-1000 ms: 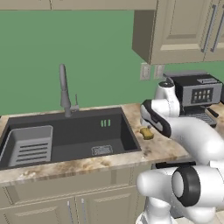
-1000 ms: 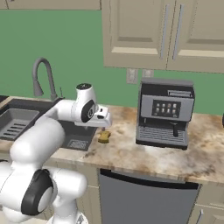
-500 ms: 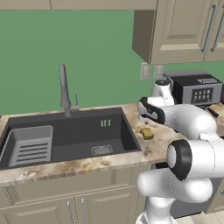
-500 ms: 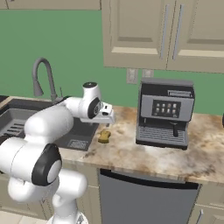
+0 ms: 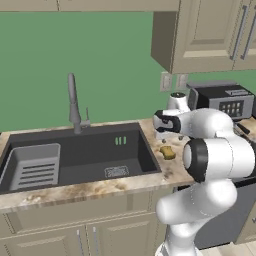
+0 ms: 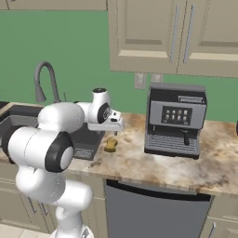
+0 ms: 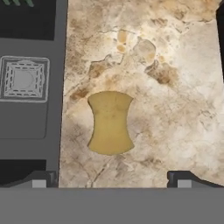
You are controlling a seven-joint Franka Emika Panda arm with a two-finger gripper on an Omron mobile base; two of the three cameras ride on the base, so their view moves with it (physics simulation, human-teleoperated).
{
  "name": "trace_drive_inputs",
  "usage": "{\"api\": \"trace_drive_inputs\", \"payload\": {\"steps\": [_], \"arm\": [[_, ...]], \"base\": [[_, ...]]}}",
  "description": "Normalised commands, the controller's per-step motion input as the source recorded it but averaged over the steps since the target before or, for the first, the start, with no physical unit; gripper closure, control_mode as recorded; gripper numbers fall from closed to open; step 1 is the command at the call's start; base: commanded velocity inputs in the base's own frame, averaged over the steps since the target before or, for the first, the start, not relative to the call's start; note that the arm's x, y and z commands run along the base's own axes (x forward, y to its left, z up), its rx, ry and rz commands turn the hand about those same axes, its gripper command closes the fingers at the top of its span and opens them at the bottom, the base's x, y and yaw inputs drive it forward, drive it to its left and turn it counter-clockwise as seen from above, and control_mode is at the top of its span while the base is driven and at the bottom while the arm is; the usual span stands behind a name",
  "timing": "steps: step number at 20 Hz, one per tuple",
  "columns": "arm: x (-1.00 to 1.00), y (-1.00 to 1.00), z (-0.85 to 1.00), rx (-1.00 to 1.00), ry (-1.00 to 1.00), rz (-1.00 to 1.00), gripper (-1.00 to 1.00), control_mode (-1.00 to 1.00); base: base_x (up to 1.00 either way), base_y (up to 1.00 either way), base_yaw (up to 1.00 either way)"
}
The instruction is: Place the sponge inside the microwave to prepare for sanitizing.
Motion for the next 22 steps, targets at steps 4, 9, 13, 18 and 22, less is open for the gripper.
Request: {"api": "trace_drive_inputs", "payload": {"steps": [4, 9, 13, 18, 22], "arm": [[0.3, 0.0, -0.25, 0.0, 0.14, 0.0, -1.0, -1.0], [0.23, 0.0, -0.25, 0.0, 0.09, 0.0, -1.0, -1.0], [0.18, 0.0, -0.32, 0.0, 0.1, 0.0, -1.0, -1.0], [0.15, 0.0, -0.42, 0.0, 0.04, 0.0, -1.0, -1.0], [0.1, 0.0, -0.44, 0.0, 0.0, 0.0, -1.0, -1.0]], "base": [[0.0, 0.0, 0.0], [0.0, 0.0, 0.0], [0.0, 0.0, 0.0], [0.0, 0.0, 0.0], [0.0, 0.0, 0.0]]}}
